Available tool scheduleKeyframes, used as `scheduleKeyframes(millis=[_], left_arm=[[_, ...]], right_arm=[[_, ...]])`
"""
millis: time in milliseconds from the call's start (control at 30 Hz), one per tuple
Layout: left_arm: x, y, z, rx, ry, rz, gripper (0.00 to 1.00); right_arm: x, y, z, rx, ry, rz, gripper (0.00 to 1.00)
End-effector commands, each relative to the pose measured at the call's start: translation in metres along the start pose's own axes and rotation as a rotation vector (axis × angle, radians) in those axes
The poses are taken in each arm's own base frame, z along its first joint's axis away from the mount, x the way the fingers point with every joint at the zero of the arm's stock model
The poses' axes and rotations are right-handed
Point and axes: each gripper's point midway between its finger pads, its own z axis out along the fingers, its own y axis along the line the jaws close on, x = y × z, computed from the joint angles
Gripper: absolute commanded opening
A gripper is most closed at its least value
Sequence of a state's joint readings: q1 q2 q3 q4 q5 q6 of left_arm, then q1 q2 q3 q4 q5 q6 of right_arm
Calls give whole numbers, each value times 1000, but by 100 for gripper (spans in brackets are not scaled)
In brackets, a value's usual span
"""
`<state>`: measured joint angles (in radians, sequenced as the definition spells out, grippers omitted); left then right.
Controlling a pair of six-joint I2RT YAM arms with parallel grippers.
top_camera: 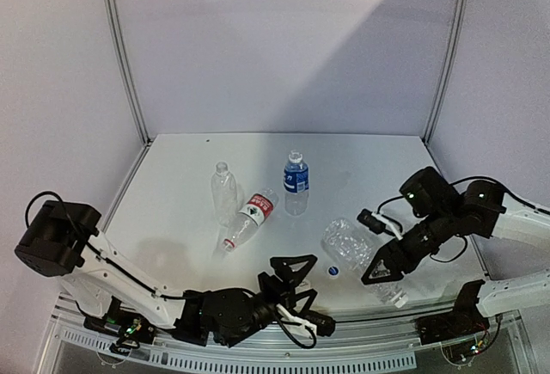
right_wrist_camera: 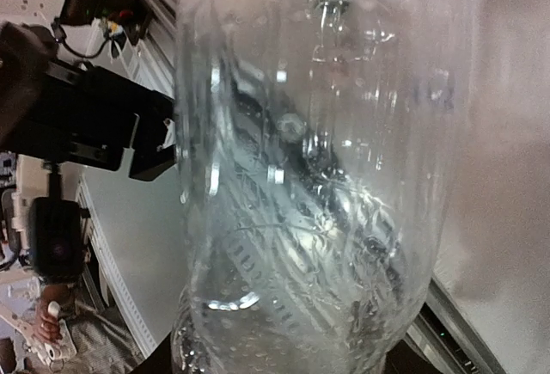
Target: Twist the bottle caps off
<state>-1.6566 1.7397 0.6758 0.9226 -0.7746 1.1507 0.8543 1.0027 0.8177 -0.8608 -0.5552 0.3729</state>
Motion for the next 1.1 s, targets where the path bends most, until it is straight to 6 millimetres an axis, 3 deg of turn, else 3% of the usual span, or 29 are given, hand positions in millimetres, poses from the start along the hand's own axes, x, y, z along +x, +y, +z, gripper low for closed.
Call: scheduleKeyframes(millis=[0,67,367,700,867,1067], left_arm=[[-33,6,5,190,-105,-96,99],[-38,5,1,308,-113,-165,98],[-25,-16,-1,474,-43,-176,98],[-10,-10,11,377,5,-128,96],[-12,-16,16,399,-17,-96,97],[-5,-26,24,430,27,-60,85]], right_arm=[[8,10,17,38,89,-79,30],[11,18,23,45,118,-115,30],[10,49,40,49,174,-220,31],[21,66,57,43,263,-288,31],[23,65,62,47,295,-305,31],[18,68,59,49,277,-325,31]])
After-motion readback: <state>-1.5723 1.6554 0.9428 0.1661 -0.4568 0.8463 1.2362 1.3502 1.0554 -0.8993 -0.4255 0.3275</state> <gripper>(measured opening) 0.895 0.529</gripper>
